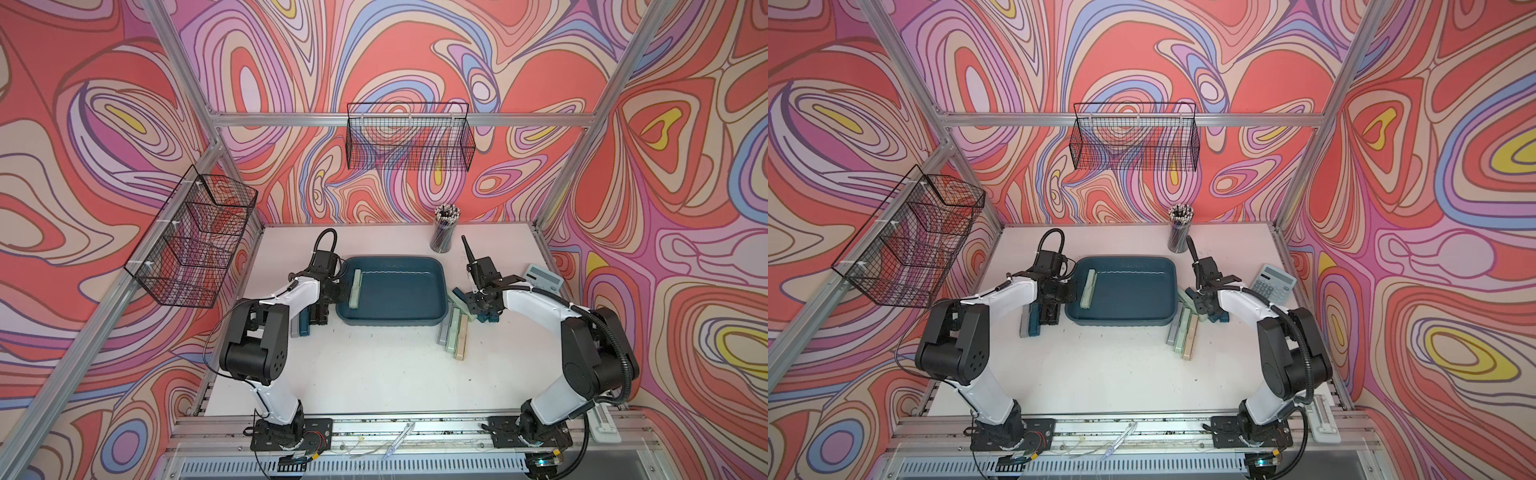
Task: Put the pruning pliers into the storage box
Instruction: Pick up the pruning pliers from the center of the board.
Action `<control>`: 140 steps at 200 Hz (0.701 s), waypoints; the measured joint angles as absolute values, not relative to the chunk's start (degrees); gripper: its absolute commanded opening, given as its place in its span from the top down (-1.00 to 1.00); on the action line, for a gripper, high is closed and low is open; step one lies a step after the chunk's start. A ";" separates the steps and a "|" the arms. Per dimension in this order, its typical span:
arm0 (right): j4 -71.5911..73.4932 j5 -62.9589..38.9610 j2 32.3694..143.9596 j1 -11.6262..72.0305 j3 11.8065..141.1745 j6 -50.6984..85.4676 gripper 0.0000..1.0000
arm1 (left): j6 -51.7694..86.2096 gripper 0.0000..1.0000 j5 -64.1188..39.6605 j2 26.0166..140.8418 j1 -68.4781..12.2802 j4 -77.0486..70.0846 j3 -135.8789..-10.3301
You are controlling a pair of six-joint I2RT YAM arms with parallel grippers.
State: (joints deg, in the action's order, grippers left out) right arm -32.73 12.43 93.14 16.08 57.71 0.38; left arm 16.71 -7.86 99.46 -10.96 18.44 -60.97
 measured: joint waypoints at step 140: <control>-32.27 10.85 99.33 15.84 59.29 -2.33 0.17 | 16.12 1.00 -6.79 99.46 -10.94 18.44 -60.97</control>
State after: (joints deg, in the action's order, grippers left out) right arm -32.27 10.85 99.33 15.84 59.29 -2.33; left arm 16.12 -6.79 99.46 -10.94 18.44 -60.97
